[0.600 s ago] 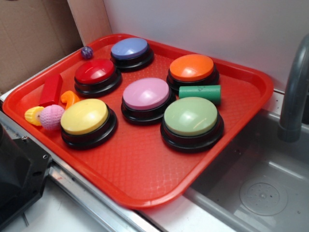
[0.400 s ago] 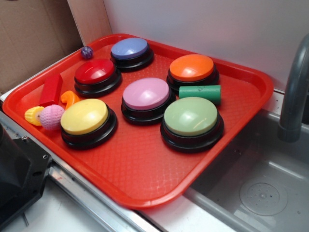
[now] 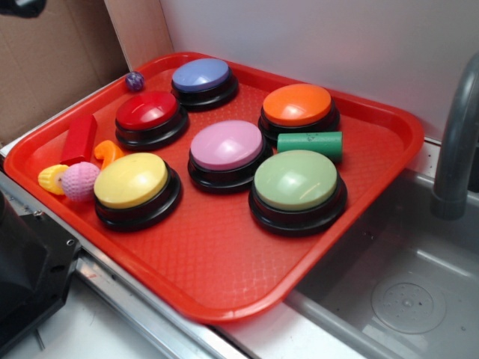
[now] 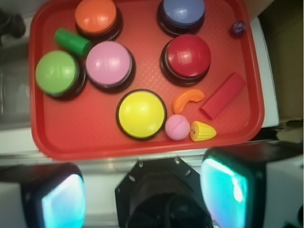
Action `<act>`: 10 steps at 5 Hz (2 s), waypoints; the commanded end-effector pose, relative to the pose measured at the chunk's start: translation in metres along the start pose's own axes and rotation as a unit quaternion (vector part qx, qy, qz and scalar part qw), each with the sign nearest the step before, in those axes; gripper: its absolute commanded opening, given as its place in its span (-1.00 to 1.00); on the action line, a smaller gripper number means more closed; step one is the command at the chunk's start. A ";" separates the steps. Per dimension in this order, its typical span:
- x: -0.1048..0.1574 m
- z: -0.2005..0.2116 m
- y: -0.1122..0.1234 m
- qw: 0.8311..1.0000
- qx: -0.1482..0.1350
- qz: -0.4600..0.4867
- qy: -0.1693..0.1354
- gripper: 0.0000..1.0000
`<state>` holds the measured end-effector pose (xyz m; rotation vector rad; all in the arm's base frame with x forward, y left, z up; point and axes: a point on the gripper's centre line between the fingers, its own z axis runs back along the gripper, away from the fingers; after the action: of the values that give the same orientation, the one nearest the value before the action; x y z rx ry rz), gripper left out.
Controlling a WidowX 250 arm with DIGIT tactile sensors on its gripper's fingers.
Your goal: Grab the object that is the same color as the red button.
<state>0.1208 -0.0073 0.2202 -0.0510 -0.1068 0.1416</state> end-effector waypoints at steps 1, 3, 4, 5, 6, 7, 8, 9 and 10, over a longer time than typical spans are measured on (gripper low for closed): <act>0.026 -0.038 0.044 0.987 -0.012 0.163 -0.003 1.00; 0.046 -0.093 0.099 0.944 0.021 0.330 -0.010 1.00; 0.052 -0.116 0.119 0.920 0.044 0.389 -0.015 1.00; 0.056 -0.135 0.137 0.892 0.059 0.446 -0.041 1.00; 0.059 -0.147 0.149 0.881 0.066 0.467 -0.038 1.00; 0.060 -0.161 0.159 0.874 0.067 0.478 -0.059 1.00; 0.065 -0.182 0.165 0.875 0.050 0.479 -0.043 1.00; 0.067 -0.194 0.166 0.876 0.048 0.478 -0.037 1.00; 0.066 -0.200 0.168 0.872 0.044 0.486 -0.034 1.00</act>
<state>0.1926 0.1503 0.0126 -0.0096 -0.1055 1.1501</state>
